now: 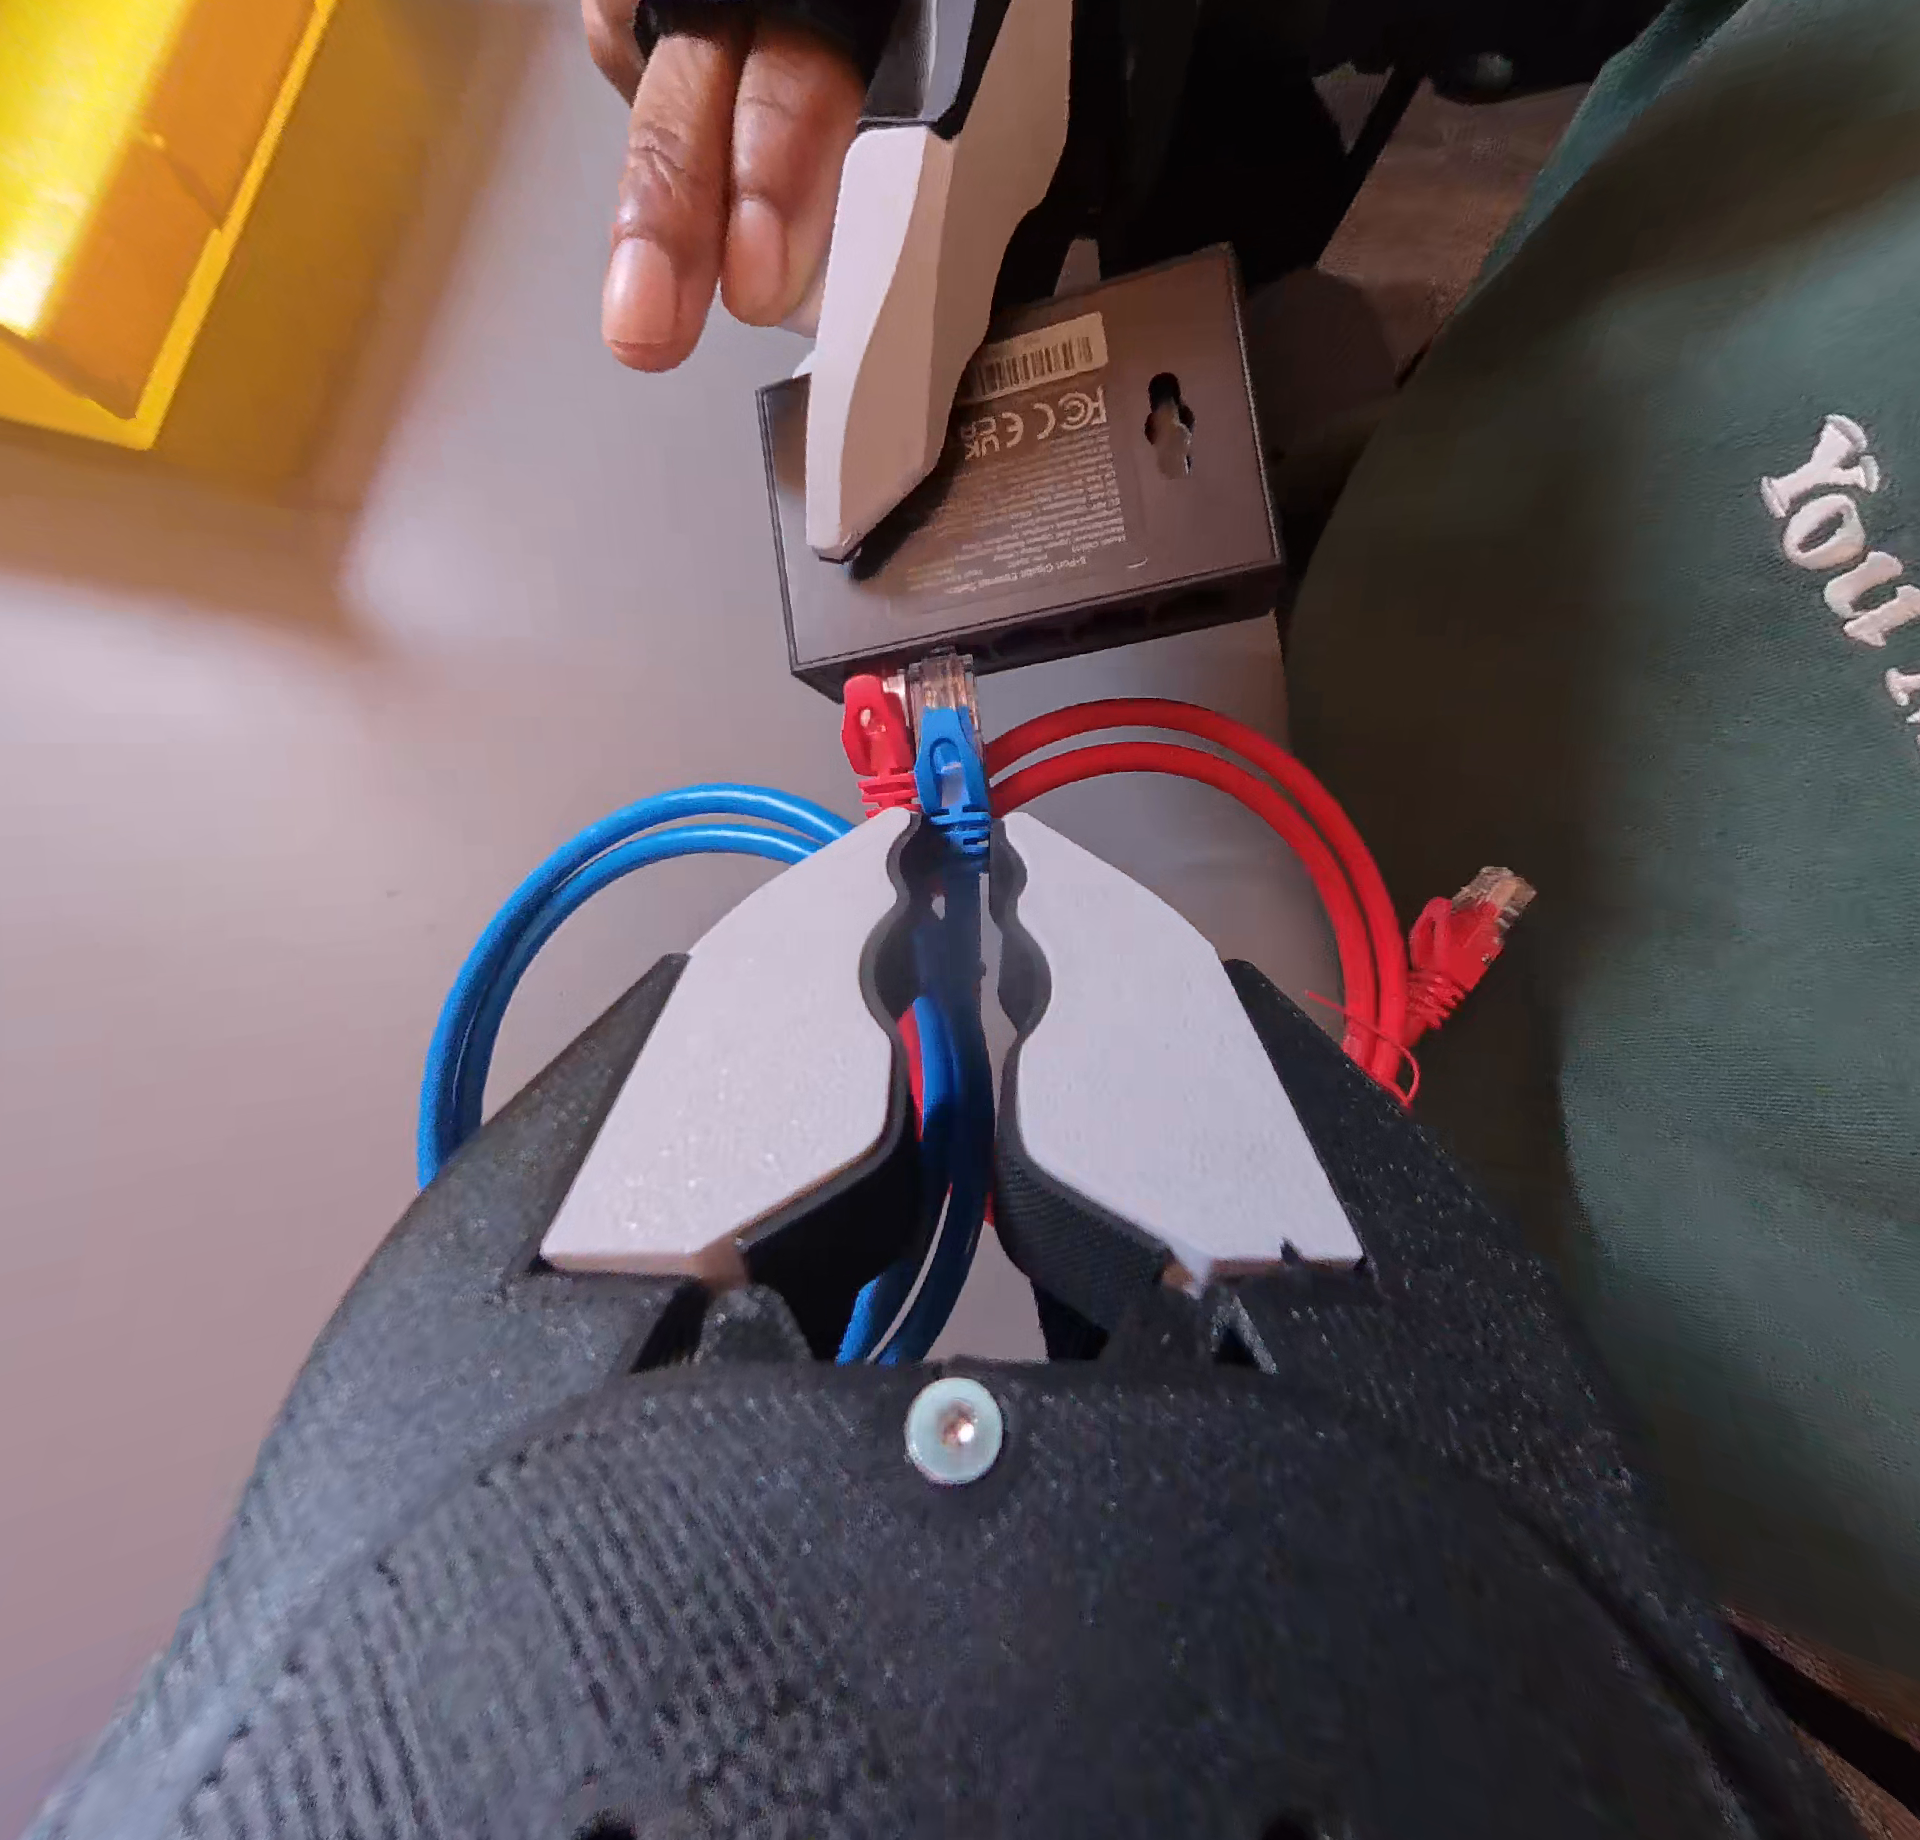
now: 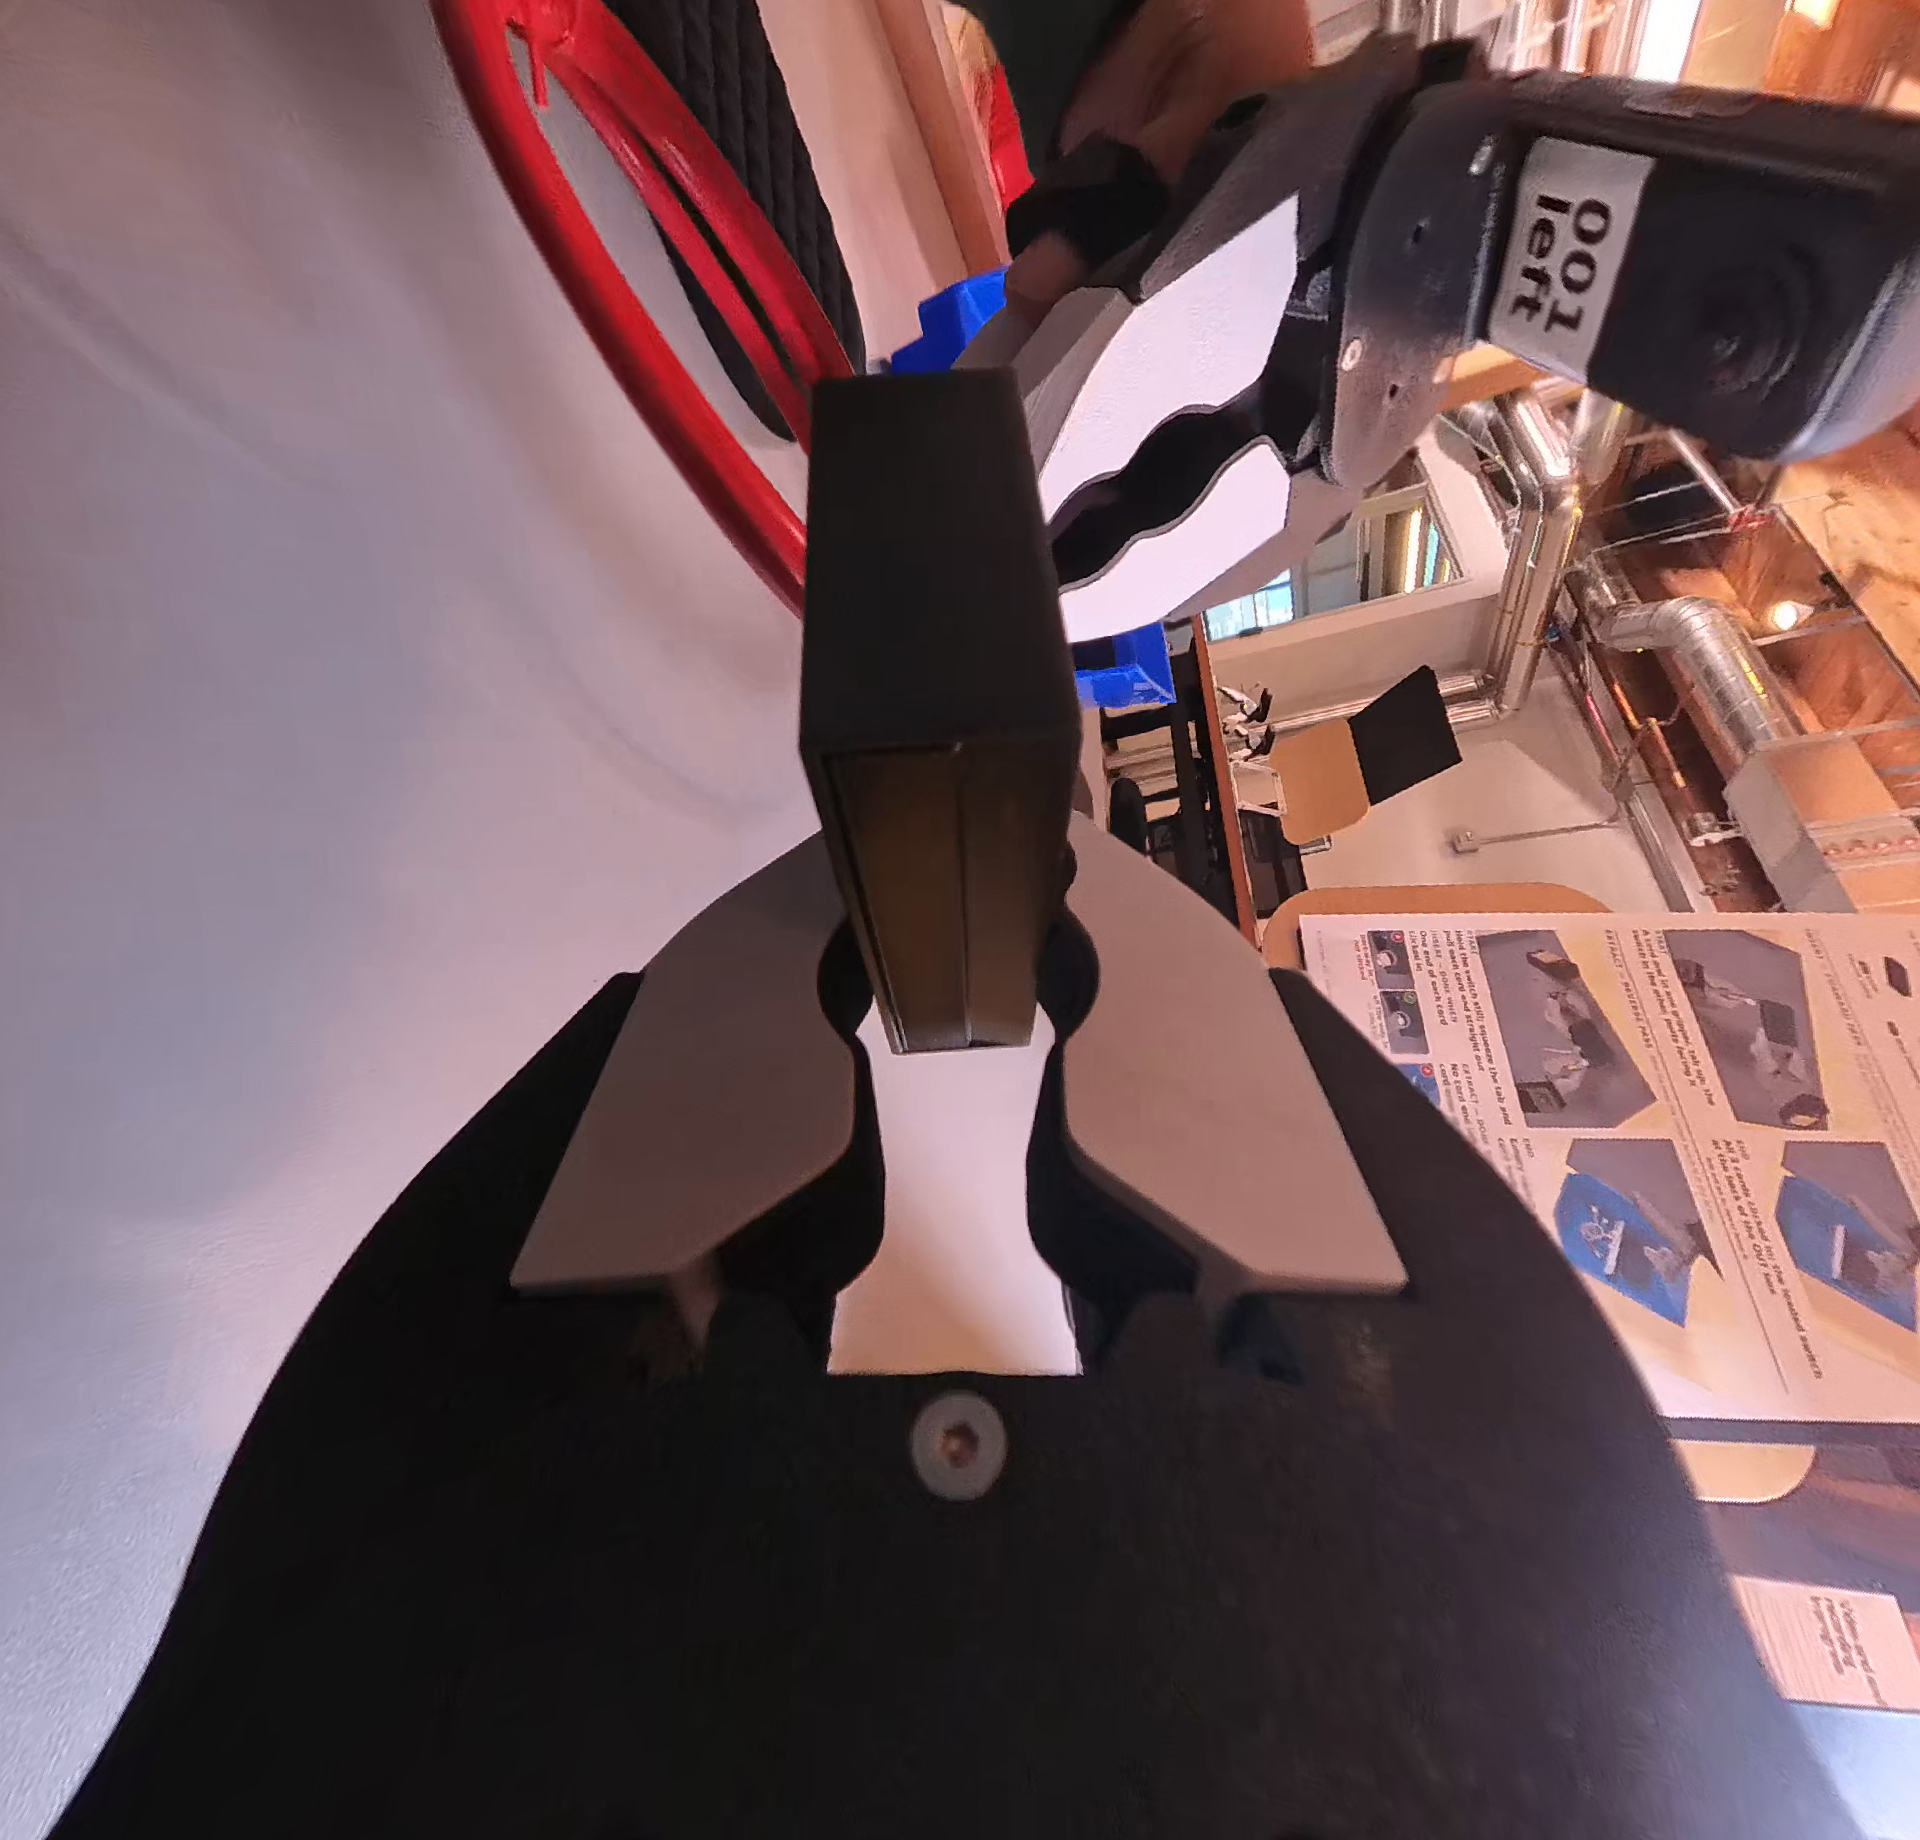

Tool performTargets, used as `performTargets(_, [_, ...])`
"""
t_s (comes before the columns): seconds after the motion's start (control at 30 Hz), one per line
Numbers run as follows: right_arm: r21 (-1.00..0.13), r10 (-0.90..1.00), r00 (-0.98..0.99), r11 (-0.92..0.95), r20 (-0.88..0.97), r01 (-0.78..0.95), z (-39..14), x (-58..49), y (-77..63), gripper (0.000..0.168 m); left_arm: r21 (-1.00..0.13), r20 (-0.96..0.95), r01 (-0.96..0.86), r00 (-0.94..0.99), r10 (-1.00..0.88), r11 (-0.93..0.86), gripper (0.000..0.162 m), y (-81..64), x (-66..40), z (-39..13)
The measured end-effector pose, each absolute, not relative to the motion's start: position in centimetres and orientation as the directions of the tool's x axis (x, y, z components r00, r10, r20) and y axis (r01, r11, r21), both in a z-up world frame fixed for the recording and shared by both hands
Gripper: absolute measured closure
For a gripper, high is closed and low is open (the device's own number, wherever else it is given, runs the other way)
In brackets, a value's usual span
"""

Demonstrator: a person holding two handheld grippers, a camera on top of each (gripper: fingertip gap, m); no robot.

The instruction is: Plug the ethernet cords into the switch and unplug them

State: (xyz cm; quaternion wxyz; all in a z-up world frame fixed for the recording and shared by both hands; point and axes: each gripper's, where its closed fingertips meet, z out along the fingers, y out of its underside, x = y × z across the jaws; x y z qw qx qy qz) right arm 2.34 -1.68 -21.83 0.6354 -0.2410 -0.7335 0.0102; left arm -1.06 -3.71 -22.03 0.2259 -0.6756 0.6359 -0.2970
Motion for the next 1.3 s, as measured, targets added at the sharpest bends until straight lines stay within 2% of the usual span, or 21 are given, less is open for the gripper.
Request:
performTargets(0.03, [-0.320, 0.363, -0.074, 0.886, 0.929, 0.336, -21.7, 2.4, -1.8, 0.139, -0.702, 0.116, -0.706, 0.010, -0.993, -0.089, 0.150, -3.9, -1.0, -21.8])
performTargets(0.13, [-0.292, 0.332, -0.066, 0.894, 0.941, 0.339, -21.2, 2.5, -1.8, 0.138, -0.752, 0.125, -0.650, 0.015, -0.992, -0.104, 0.151, -4.1, -0.8, -21.2])
performTargets(0.27, [-0.261, 0.307, -0.078, 0.897, 0.949, 0.356, -21.3, 2.3, -1.7, 0.139, -0.754, 0.118, -0.645, 0.059, -0.991, -0.128, 0.151, -4.0, -0.4, -21.5])
performTargets(0.37, [-0.278, 0.320, -0.066, 0.895, 0.945, 0.350, -21.1, 2.4, -1.8, 0.139, -0.776, 0.112, -0.617, 0.066, -0.992, -0.129, 0.151, -3.9, -0.3, -21.3])
performTargets(0.5, [-0.288, 0.330, -0.079, 0.899, 0.941, 0.328, -21.3, 1.9, -2.3, 0.139, -0.750, 0.046, -0.657, 0.059, -0.997, -0.074, 0.151, -4.0, -0.5, -21.7])
performTargets(0.77, [-0.300, 0.343, -0.108, 0.908, 0.933, 0.291, -21.4, 1.7, -3.0, 0.139, -0.726, 0.024, -0.686, 0.046, -0.999, -0.049, 0.152, -4.5, -0.4, -22.0])
performTargets(0.87, [-0.337, 0.376, -0.108, 0.903, 0.920, 0.266, -21.4, 1.8, -3.5, 0.139, -0.726, 0.047, -0.685, 0.033, -0.998, -0.057, 0.152, -5.0, -0.2, -21.9])
performTargets(1.03, [-0.350, 0.399, -0.200, 0.906, 0.895, 0.238, -22.0, 1.9, -4.5, 0.139, -0.670, 0.056, -0.742, -0.029, -0.998, -0.015, 0.152, -5.9, 0.0, -22.7])
performTargets(1.3, [-0.395, 0.422, -0.311, 0.907, 0.852, 0.148, -21.2, 1.7, -6.7, 0.139, -0.652, 0.093, -0.758, -0.081, -0.992, 0.001, 0.153, -6.1, 0.3, -22.9])
